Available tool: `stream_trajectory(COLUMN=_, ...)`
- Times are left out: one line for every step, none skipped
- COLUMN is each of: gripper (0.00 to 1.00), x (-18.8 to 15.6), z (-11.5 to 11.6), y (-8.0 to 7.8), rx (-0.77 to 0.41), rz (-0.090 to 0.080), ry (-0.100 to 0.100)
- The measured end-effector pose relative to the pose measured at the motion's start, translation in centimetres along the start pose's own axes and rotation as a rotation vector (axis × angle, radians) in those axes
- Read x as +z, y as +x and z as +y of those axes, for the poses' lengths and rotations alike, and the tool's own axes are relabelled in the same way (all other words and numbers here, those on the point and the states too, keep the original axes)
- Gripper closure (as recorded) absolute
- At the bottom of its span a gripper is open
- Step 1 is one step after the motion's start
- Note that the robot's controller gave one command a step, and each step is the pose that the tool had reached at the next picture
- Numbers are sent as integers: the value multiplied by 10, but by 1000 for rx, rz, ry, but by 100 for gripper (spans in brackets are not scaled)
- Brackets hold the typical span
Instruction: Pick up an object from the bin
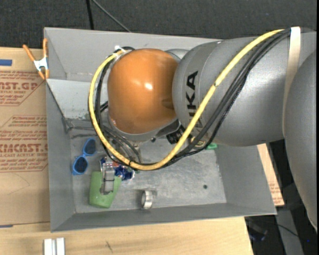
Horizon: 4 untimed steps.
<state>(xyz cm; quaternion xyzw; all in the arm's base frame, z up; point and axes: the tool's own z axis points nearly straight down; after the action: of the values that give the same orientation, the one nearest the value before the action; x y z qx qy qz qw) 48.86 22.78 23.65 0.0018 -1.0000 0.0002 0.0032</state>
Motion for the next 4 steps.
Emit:
stream_trajectory(gripper=0, x=170, z=-16, y=-10, rx=133, rz=0, ry=1)
stream_trajectory(gripper=0, x=78, z=-59, y=-11, rx=32, rz=-13, ry=-1)
stream_trajectory(gripper=0, x=171, z=-96, y=-25, rx=96, rz=0, ry=2)
stream_trajectory(gripper=0, x=166, z=-70, y=7, rx=15, rz=-11, ry=-2)
